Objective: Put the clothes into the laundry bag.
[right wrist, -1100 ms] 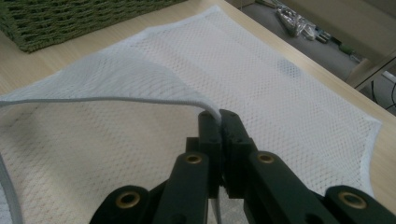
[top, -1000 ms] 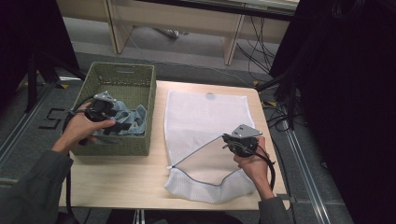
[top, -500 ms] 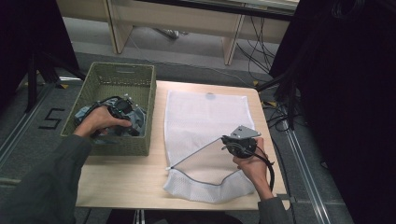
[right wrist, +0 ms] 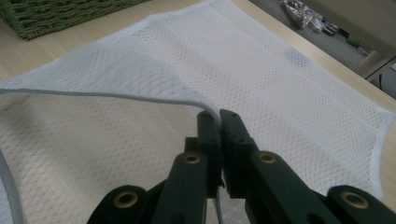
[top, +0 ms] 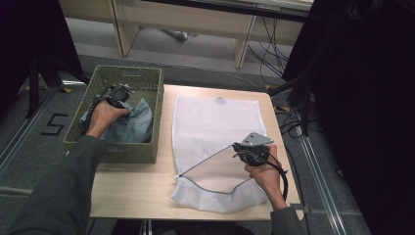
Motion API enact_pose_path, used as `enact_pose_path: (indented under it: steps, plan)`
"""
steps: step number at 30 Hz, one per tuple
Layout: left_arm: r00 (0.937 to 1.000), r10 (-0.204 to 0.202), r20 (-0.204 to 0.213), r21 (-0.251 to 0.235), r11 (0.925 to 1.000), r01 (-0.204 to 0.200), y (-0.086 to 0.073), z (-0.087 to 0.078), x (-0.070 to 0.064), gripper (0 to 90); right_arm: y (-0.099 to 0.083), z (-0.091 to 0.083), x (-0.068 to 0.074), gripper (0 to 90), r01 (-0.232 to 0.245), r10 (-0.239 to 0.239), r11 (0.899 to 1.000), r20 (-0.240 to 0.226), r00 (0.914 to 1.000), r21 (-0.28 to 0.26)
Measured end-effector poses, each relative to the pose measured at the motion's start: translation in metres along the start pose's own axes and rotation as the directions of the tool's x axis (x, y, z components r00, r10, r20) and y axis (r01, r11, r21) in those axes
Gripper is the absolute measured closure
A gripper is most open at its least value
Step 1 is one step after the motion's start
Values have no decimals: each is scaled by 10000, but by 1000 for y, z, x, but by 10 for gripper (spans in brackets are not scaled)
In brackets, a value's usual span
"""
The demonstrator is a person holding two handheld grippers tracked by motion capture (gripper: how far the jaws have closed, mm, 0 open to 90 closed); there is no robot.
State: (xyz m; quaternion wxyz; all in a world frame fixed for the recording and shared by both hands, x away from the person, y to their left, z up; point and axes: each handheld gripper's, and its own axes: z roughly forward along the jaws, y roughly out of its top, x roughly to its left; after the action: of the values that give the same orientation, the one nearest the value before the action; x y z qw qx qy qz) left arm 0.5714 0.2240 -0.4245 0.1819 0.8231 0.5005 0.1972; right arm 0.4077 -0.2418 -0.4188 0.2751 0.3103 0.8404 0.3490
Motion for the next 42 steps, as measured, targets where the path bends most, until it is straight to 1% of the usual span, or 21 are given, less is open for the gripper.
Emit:
enact_pose_path:
  steps: [4, 6, 9, 10, 11, 14, 15, 18, 19, 21, 25, 26, 27, 29, 35, 37, 38, 39, 40, 41, 42]
  plan:
    - [9963, -701, -492, -319, 9971, 686, -5, 0, 14, 701, -1, -1, 0, 882, -231, 233, 9997, -153, 9996, 118]
    - [9950, -982, -175, -420, 9944, 974, -6, 0, 16, 680, -1, 0, -2, 882, 94, -93, 9999, 142, 9999, -125]
    - [9876, -1460, 573, -470, 9878, 1487, -5, -4, 18, 529, -1, 1, -2, 882, -104, 105, 9999, -152, 9998, 81]
    - [9876, -1460, 573, -470, 9878, 1487, -5, -4, 18, 454, -2, 1, -1, 882, -129, 130, 9999, -147, 9998, 70]
    - [9840, -1647, 673, -609, 9838, 1689, -4, -7, 18, 454, -2, 1, -1, 882, -129, 130, 9999, -147, 9998, 70]
    - [9738, -1840, 1338, -1081, 9740, 1989, -4, -20, 17, 250, -2, 0, -3, 881, 0, 0, 10000, -23, 10000, 5]
    - [9661, -1884, 1767, -1431, 9662, 2146, -7, -31, 18, 228, -2, 0, -1, 881, -292, 294, 9995, -164, 9994, 143]
    - [9584, -1956, 2079, -1588, 9601, 2304, -10, -42, 18, 174, -2, 1, -2, 879, -129, 131, 9999, -207, 9997, 100]
    - [9558, -1827, 2305, -1560, 9626, 2216, -12, -46, 17, 153, -2, 1, -2, 878, -171, 173, 9998, -212, 9996, 124]
    - [9497, -1120, 2924, -1340, 9785, 1567, -17, -54, 9, 153, -2, 2, -2, 877, -3, 3, 10000, -74, 10000, 28]
    - [9382, -771, 3373, -1192, 9851, 1238, -20, -54, -3, 148, -2, 2, 0, 873, -226, 226, 9997, -78, 9997, 85]
    - [9402, -558, 3361, -925, 9915, 919, -21, -52, -6, 147, -2, 2, -1, 873, -99, 100, 9999, -111, 9999, 69]
    - [9573, -301, 2875, -260, 9989, 392, -22, -46, -14, 148, -1, 2, 0, 872, -176, 179, 9997, -234, 9996, 146]
    - [9720, -206, 2342, 463, 9989, 100, -22, -41, -19, 147, -2, 3, 1, 871, -244, 244, 9997, -69, 9997, 0]
    - [9772, 193, 2116, 805, 9961, -371, -24, -49, -35, 143, -3, 2, -1, 867, -250, 254, 9994, -193, 9995, 218]
    - [9589, -50, 2836, 919, 9955, -220, -28, -44, -42, 146, -3, 2, -1, 867, -183, 184, 9998, -61, 9998, 122]
    - [9589, -50, 2836, 919, 9955, -220, -28, -44, -42, 151, -3, 2, -1, 867, -183, 184, 9998, -61, 9998, 122]
    - [9674, 423, 2498, 868, 9940, -659, -26, -38, -40, 151, -3, 3, 0, 868, -185, 185, 9998, -69, 9998, 54]
    - [9729, 450, 2267, 720, 9954, -628, -25, -33, -39, 145, -2, 2, 0, 867, -130, 132, 9999, -117, 9998, 105]
    - [9760, 129, 2175, 1053, 9938, -366, -22, -26, -37, 149, -1, 2, 1, 868, -268, 270, 9995, -113, 9996, 169]
    - [9663, -639, 2495, 1431, 9893, 284, -19, -15, -37, 144, -1, 3, 1, 867, -105, 106, 9999, -156, 9998, 103]
